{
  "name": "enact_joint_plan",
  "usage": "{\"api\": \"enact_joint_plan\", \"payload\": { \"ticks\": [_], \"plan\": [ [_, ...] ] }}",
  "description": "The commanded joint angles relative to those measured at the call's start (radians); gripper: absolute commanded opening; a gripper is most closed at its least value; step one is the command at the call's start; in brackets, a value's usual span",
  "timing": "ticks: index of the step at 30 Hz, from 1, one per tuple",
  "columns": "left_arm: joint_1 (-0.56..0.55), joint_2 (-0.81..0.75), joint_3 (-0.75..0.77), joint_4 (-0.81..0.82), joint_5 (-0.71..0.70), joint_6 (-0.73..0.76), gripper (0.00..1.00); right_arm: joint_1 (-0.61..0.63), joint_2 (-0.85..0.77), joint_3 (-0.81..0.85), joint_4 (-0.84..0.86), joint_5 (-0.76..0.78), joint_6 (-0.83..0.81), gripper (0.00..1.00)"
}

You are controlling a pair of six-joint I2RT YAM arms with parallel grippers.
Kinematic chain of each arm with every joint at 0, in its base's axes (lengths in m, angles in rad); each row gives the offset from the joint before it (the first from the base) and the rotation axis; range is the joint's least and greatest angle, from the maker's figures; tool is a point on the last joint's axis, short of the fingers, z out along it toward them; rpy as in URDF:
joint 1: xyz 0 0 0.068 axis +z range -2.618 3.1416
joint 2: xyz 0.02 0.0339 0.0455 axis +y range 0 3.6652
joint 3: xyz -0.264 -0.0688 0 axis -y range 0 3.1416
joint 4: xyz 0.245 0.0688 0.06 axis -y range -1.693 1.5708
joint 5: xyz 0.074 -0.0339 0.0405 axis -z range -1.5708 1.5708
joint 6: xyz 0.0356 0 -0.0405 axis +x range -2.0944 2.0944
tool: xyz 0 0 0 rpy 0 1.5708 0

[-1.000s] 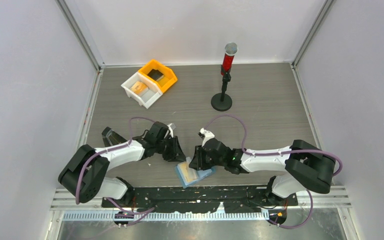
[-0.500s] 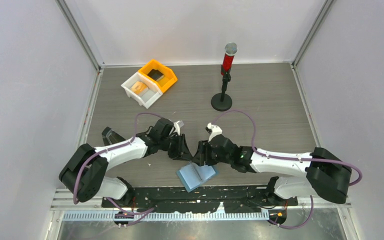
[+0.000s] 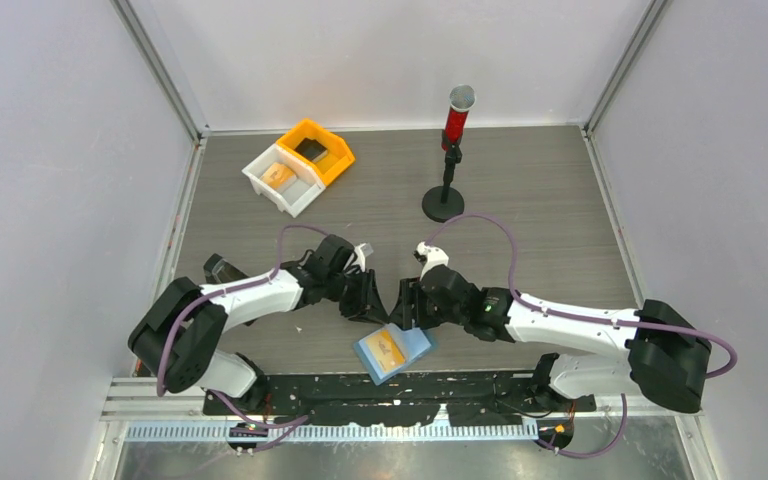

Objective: Take the credit cards out of the card holder
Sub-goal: Remove the credit card from the card holder.

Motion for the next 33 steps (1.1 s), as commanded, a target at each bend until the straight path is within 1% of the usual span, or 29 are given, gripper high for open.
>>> {"api": "enact_joint_plan", "payload": {
  "ticks": [1,7,9,11,16,19,21,27,33],
  "plan": [
    [-0.004,0.0,-0.012,0.031,0.012,0.007,0.26,0.013,-0.057,0.014,-0.026,0.008,0.007,0.58],
    [-0.005,0.032,0.015,0.071,0.028,-0.004,0.26,0.029,-0.116,0.035,-0.054,-0.021,0.001,0.44],
    [-0.005,0.037,0.026,0.076,0.03,-0.007,0.26,0.034,-0.121,0.039,-0.044,-0.048,-0.002,0.41],
    [-0.005,0.047,0.038,0.077,0.03,-0.006,0.26,0.042,-0.119,0.038,-0.017,-0.096,-0.005,0.39],
    [-0.006,0.075,0.047,0.084,0.019,-0.018,0.26,0.047,-0.06,0.022,0.063,-0.212,-0.026,0.38],
    [-0.008,0.091,0.044,0.091,0.019,-0.026,0.26,0.047,-0.017,0.001,0.093,-0.228,-0.029,0.37],
    [-0.01,0.091,0.046,0.084,0.016,-0.024,0.26,0.047,0.008,-0.019,0.144,-0.227,-0.023,0.36],
    [-0.009,0.01,0.059,-0.05,-0.082,-0.012,0.27,0.043,0.083,-0.06,0.204,-0.218,-0.021,0.31],
    [-0.008,-0.136,0.046,-0.232,-0.213,-0.004,0.27,-0.004,0.131,-0.112,0.26,-0.256,-0.033,0.28]
  ]
}}
